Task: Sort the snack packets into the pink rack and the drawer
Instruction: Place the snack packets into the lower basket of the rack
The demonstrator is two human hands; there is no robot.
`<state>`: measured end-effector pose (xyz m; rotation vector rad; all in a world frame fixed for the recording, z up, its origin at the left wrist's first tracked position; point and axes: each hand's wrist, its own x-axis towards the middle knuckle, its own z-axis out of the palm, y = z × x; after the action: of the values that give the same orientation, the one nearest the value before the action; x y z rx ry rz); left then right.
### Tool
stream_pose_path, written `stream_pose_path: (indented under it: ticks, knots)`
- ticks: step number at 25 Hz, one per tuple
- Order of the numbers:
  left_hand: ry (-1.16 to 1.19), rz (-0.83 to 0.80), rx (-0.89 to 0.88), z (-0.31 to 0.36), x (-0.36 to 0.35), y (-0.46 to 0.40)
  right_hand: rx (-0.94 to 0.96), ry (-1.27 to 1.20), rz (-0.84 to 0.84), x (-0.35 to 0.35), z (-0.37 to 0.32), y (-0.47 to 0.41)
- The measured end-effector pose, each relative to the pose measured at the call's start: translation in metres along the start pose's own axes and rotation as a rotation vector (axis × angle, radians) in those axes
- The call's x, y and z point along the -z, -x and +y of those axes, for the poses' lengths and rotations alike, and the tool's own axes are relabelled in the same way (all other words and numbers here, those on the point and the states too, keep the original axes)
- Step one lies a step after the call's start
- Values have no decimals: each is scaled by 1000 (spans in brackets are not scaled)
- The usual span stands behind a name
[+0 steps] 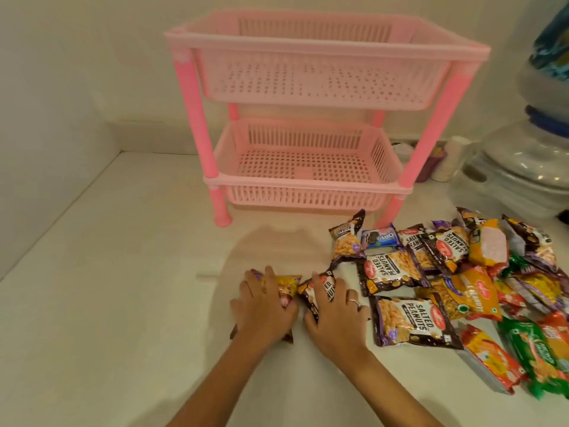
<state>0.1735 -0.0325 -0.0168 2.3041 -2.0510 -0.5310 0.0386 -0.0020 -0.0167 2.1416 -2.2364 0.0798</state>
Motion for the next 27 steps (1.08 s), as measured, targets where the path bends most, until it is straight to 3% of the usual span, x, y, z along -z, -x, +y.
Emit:
stream_pose_path:
  ticks: [3, 9, 14, 18, 22, 27]
  knots:
    - [-84, 74, -67, -6, -6, -1, -77, -8, -11, -1, -7, -4]
    - [264, 22, -182, -20, 52, -21, -186, -466, 39, 25, -16, -22]
    - [470, 278, -313, 0, 143, -60, -93, -661, 312, 98, -22, -86]
    - [483, 409, -281, 30, 197, -126, -62, -671, 393, 146, -22, -175]
    - [299, 171, -161, 53, 215, -219, -156, -616, 161, 141, -22, -285]
    - [167, 98, -46, 50, 188, -297, -214, -522, -104, 87, -34, -366]
